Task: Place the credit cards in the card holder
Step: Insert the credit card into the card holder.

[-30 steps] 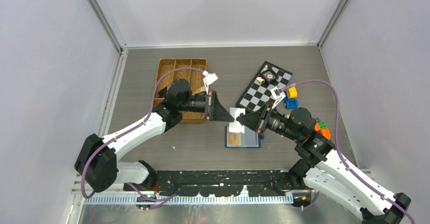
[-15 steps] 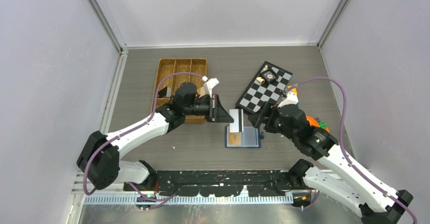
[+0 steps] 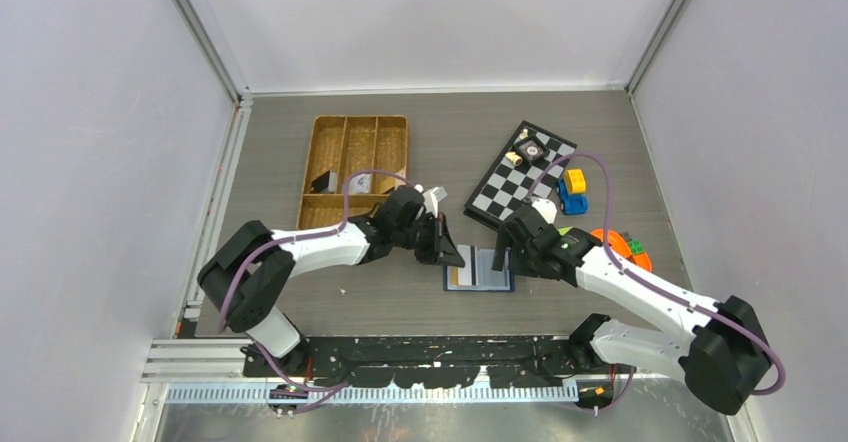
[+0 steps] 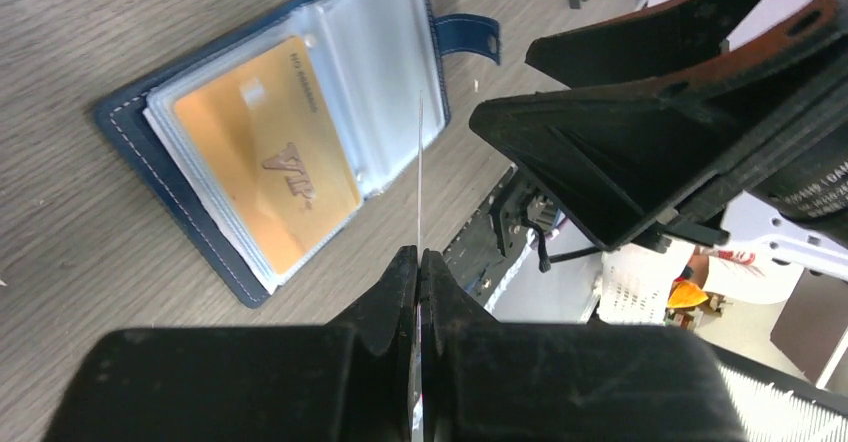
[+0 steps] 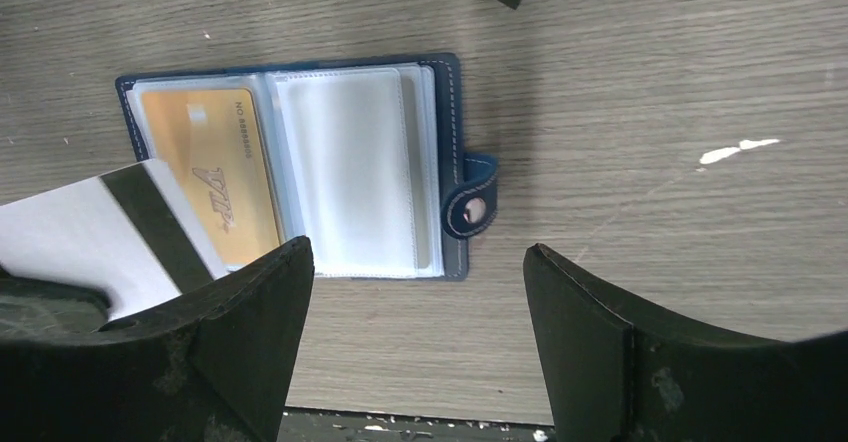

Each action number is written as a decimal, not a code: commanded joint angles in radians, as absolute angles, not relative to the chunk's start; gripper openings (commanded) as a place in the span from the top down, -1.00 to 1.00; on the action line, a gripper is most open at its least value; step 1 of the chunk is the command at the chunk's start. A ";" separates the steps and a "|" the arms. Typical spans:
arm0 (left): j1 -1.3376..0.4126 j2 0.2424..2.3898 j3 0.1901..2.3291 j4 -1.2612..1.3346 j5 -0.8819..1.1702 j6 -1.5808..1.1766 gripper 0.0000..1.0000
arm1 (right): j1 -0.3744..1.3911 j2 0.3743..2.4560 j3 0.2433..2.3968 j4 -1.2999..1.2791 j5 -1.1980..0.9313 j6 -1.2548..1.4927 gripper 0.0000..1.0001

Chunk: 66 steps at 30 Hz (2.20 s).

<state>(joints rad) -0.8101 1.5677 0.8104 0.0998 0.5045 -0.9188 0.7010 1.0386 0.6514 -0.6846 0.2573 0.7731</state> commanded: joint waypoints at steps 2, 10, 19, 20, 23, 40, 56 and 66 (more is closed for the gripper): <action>-0.815 1.622 0.804 0.202 0.496 -0.957 1.00 | 0.693 1.111 0.629 -0.552 0.194 0.762 -0.63; -0.815 1.673 0.801 0.209 0.485 -0.963 1.00 | 0.682 1.213 0.609 -0.529 0.182 0.767 -0.52; -0.815 1.697 0.804 0.215 0.505 -0.962 1.00 | 0.665 1.281 0.591 -0.517 0.181 0.773 -0.23; -0.815 1.699 0.804 0.215 0.506 -0.962 1.00 | 0.663 1.285 0.589 -0.517 0.181 0.774 -0.19; -0.815 1.707 0.805 0.213 0.510 -0.960 1.00 | 0.659 1.295 0.586 -0.517 0.179 0.784 -0.06; -0.815 1.740 0.810 0.260 0.523 -0.983 1.00 | 0.643 1.278 0.565 -0.532 0.173 0.805 0.36; -0.797 1.809 0.827 0.296 0.563 -1.000 1.00 | 0.642 1.267 0.569 -0.551 0.180 0.806 0.42; -0.762 1.844 0.824 0.341 0.597 -0.988 1.00 | 0.643 1.279 0.571 -0.551 0.177 0.806 0.45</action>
